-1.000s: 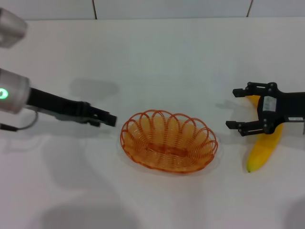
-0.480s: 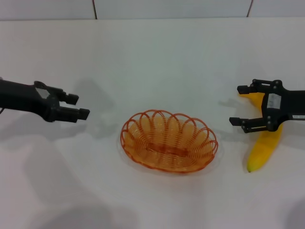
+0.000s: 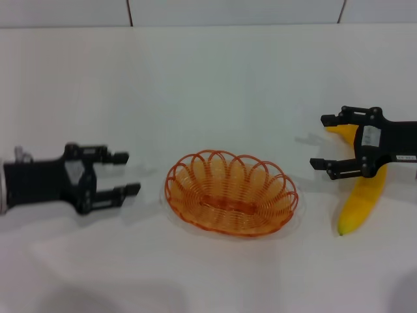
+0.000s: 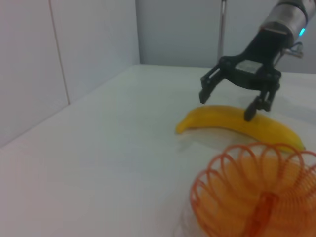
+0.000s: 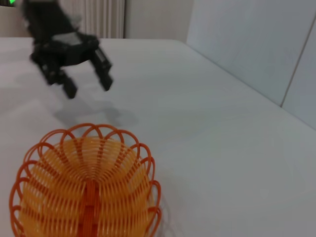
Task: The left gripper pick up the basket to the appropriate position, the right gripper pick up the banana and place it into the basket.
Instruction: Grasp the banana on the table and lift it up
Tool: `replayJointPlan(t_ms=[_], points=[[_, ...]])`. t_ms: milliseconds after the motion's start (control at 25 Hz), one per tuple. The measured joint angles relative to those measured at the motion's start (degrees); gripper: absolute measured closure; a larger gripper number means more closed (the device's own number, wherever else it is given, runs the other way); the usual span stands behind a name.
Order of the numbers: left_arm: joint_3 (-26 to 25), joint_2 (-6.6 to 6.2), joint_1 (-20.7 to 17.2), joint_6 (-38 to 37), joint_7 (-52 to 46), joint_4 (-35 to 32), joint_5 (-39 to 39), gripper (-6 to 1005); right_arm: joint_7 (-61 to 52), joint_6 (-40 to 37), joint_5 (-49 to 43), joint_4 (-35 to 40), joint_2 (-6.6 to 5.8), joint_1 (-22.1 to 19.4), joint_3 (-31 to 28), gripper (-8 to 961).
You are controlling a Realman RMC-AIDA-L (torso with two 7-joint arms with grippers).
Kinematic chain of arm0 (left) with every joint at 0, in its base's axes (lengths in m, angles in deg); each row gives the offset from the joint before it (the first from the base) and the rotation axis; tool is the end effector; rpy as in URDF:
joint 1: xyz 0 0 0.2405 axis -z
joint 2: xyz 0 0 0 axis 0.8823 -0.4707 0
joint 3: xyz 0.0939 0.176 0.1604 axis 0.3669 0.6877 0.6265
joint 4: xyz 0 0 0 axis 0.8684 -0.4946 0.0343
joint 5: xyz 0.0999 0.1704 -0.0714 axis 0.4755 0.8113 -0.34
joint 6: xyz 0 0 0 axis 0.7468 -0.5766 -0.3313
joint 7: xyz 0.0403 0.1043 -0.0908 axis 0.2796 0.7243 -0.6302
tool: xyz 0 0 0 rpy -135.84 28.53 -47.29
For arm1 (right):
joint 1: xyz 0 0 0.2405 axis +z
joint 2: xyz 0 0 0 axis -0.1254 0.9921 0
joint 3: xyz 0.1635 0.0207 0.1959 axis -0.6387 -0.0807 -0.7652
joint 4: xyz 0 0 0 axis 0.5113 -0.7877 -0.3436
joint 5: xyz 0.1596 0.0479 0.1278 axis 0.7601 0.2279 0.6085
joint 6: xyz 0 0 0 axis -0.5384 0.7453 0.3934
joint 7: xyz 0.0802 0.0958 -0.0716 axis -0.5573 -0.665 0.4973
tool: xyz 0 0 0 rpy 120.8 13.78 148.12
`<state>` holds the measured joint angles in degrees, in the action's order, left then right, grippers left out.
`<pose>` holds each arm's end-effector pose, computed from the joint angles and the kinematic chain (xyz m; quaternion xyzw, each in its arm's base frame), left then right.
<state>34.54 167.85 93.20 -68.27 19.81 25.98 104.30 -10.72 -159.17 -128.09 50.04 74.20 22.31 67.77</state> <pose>-0.2959 0.3198 0.0018 -0.9734 -0.0795 -0.1555 0.1484 0.3115 0.3312 0.0272 -0.9716 0.0691 0.1115 0.1967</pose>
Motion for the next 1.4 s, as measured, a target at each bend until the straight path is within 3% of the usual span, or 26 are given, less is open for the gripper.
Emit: replayJointPlan(t_ms=[200, 360, 600, 720, 840, 1000, 1240, 1400], points=[[-0.18, 0.06, -4.69, 3.28, 5.51, 3.82, -3.3, 382, -0.12, -0.91, 1.31, 0.27, -0.01, -0.43, -0.17, 74], [-1.79, 0.14, -5.67, 6.08, 8.09, 5.64, -5.51, 382, -2.43, -5.42, 2.78, 3.72, -0.54, -1.55, -0.43, 74], [-2.08, 0.18, -4.46, 8.61, 8.08, 6.14, -5.78, 382, -16.14, -12.96, -0.28, 20.79, -0.93, -1.98, 0.68, 74], [-2.09, 0.2, -3.71, 9.83, 8.04, 7.04, -5.91, 382, -30.58, -12.76, -9.16, 31.26, -0.6, -0.39, 3.89, 74], [-2.11, 0.22, -3.08, 10.87, 8.16, 7.89, -6.37, 382, -43.34, -12.84, -18.02, 36.54, -0.42, 2.21, 6.49, 74], [-2.13, 0.24, -2.55, 11.39, 8.32, 8.31, -7.0, 382, -50.7, -13.12, -22.42, 37.06, -0.05, 4.81, 6.97, 74], [-2.13, 0.16, -2.21, 11.51, 8.44, 8.31, -8.18, 382, -52.94, -11.37, -25.33, 35.81, 1.22, 4.72, 6.95, 74], [-2.13, 0.17, -2.27, 11.54, 8.54, 8.55, -8.93, 382, -53.23, -8.2, -29.12, 30.45, 1.62, 4.83, 6.94, 74]])
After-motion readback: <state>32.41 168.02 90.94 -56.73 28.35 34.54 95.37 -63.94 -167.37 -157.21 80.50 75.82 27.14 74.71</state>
